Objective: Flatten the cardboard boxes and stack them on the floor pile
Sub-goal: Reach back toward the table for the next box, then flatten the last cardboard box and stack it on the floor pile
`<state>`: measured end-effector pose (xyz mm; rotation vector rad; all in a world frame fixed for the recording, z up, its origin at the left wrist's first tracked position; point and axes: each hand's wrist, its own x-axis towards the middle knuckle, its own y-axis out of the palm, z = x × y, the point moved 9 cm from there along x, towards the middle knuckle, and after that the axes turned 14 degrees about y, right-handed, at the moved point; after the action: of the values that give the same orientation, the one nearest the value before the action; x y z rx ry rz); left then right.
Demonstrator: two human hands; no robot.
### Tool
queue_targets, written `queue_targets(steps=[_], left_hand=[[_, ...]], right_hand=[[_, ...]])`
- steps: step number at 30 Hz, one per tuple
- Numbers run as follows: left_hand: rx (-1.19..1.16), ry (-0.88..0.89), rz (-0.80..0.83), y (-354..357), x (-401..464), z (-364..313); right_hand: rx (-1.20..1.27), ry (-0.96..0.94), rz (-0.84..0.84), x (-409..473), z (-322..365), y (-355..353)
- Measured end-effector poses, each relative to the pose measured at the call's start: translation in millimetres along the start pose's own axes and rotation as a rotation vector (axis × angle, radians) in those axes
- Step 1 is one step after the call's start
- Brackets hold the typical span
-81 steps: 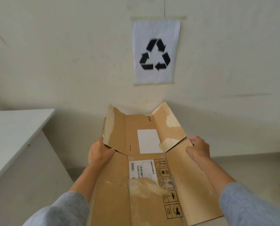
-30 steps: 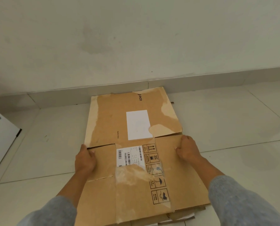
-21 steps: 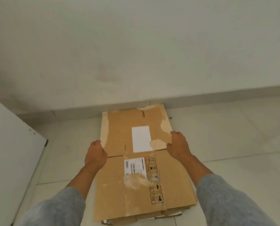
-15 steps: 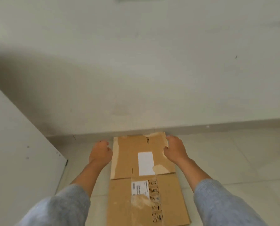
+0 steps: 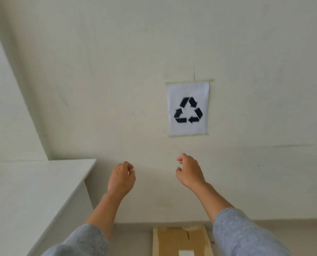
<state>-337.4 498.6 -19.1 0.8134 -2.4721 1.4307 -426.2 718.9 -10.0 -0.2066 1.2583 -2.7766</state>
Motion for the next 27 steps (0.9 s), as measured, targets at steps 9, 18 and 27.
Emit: queue_targets(steps=[9,18,27], left_hand=[[0.038,-0.014,-0.181,-145,-66,62],[0.151,-0.042,-0.243,-296,-113,206],[0.262,0.012,-0.172,-458,-109,390]], right_hand=[[0.047,-0.150,0.026,-80,112,22],[0.086,-0.280,0.134,-159,281,142],[0.181,-0.291,0.133,-236,481,283]])
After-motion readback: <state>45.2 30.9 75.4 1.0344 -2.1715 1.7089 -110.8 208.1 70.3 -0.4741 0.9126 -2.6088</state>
